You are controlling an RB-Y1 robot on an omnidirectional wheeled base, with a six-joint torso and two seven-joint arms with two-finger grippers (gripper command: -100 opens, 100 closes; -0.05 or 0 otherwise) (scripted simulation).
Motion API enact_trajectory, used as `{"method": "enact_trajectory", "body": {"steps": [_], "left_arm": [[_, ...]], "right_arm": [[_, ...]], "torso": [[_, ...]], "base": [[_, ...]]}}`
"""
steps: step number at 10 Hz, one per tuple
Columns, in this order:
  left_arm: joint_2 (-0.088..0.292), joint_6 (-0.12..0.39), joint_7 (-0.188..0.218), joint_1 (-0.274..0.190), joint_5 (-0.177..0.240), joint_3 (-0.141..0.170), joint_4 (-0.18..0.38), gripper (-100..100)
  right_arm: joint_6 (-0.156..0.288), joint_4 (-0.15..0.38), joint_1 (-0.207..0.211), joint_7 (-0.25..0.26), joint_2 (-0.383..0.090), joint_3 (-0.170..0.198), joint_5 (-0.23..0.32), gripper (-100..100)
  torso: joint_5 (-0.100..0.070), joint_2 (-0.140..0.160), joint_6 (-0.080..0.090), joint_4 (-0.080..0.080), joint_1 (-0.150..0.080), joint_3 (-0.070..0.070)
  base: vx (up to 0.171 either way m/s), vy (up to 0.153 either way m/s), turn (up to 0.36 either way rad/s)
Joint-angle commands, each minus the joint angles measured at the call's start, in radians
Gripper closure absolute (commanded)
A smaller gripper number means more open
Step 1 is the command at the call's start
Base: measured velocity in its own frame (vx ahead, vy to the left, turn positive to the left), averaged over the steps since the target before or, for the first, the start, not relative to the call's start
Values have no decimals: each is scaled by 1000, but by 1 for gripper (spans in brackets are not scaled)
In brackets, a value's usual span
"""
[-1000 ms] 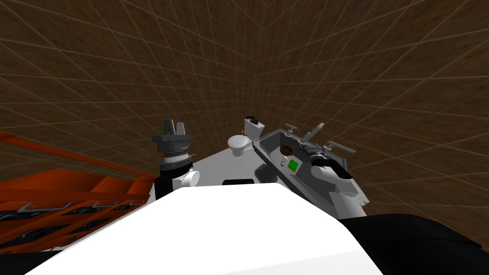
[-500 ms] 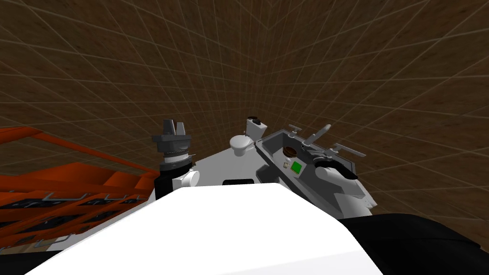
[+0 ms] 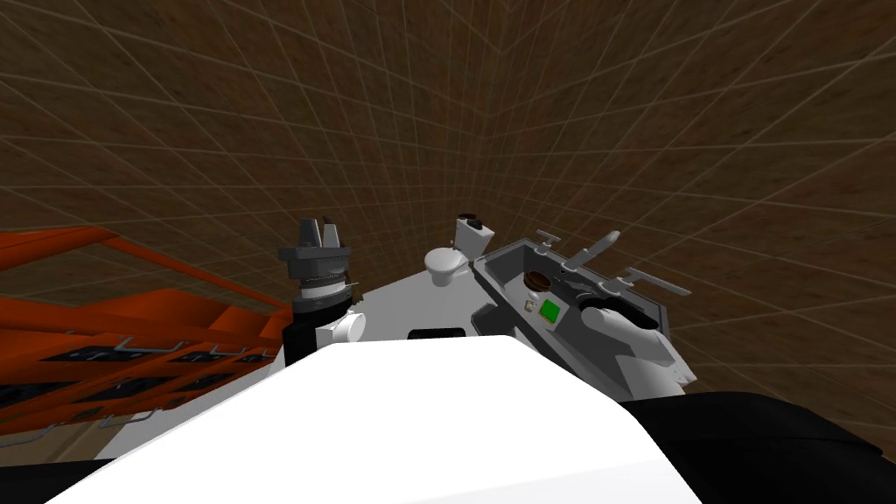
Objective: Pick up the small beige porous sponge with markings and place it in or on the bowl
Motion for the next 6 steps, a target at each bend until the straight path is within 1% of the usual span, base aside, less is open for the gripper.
{"method": "enact_trajectory", "body": {"steps": [1, 2, 3, 4, 5, 6], "left_arm": [[0, 0, 0, 0, 0, 0, 0, 0], [0, 0, 0, 0, 0, 0, 0, 0], [0, 0, 0, 0, 0, 0, 0, 0], [0, 0, 0, 0, 0, 0, 0, 0], [0, 0, 0, 0, 0, 0, 0, 0], [0, 0, 0, 0, 0, 0, 0, 0]], "right_arm": [[-12, 29, 1, -15, -15, 9, -20, -100], [29, 63, 1, -63, -24, 8, -37, -100], [29, 63, 1, -69, -24, 8, -37, -100], [69, 97, 2, -108, -33, 7, -54, -100], [69, 97, 2, -122, -33, 7, -54, -100], [99, 128, 3, -150, -40, 7, -70, -100]], "torso": [[0, 0, 0, 0, 0, 0], [0, 0, 0, 0, -1, 0], [0, 0, 0, 0, -1, 0], [0, 0, 0, 0, 0, 0], [0, 0, 0, 0, 0, 0], [0, 0, 0, 0, 0, 0]], "base": [[-1, 14, -3], [-1, 26, 75], [-1, 24, 61], [-2, 37, 100], [0, 29, 42], [5, 35, 96]]}}
